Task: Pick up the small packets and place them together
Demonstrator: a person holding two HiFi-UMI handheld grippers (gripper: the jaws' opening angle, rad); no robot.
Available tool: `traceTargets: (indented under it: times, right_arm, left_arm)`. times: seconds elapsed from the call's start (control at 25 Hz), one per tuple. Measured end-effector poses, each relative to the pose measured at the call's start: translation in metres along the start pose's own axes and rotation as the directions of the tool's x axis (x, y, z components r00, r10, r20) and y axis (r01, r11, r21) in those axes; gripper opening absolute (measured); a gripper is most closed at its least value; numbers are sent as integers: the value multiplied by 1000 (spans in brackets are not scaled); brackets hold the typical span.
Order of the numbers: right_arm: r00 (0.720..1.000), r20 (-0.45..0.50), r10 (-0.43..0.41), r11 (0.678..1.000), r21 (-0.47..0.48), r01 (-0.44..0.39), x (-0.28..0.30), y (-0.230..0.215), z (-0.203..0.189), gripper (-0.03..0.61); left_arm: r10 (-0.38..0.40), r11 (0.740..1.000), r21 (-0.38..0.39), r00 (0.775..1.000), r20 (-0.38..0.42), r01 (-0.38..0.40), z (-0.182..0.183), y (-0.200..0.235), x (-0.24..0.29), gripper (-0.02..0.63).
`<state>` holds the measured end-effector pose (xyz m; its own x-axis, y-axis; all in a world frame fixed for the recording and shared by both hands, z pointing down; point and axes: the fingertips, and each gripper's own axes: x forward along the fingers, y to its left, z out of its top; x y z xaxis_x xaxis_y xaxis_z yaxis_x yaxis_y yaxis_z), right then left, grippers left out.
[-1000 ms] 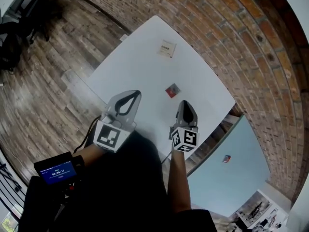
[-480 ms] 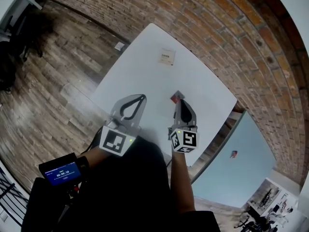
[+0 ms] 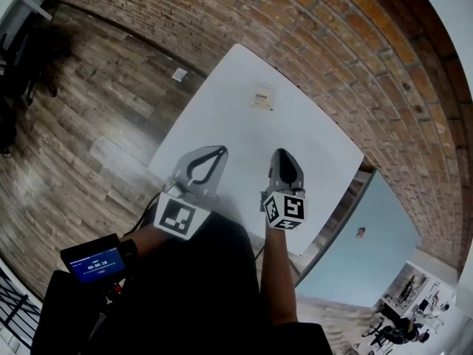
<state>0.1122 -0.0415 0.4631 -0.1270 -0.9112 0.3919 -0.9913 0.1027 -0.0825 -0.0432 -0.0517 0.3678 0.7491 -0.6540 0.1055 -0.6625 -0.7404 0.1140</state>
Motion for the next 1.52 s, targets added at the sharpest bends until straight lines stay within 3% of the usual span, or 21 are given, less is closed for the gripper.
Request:
traceTargets:
  times: [0.56,1.52]
  right_arm:
    - [994,-90,-54,998,13,55,70,-3,-11,52]
    - [953,-277,-125,983,95,156,168,-65,-81,69]
  left_arm:
    - [-50,998,-45,998,-28,49,-5,60,4,0]
    - [3,998,-66,994,-113,-11,-30,124,6,0]
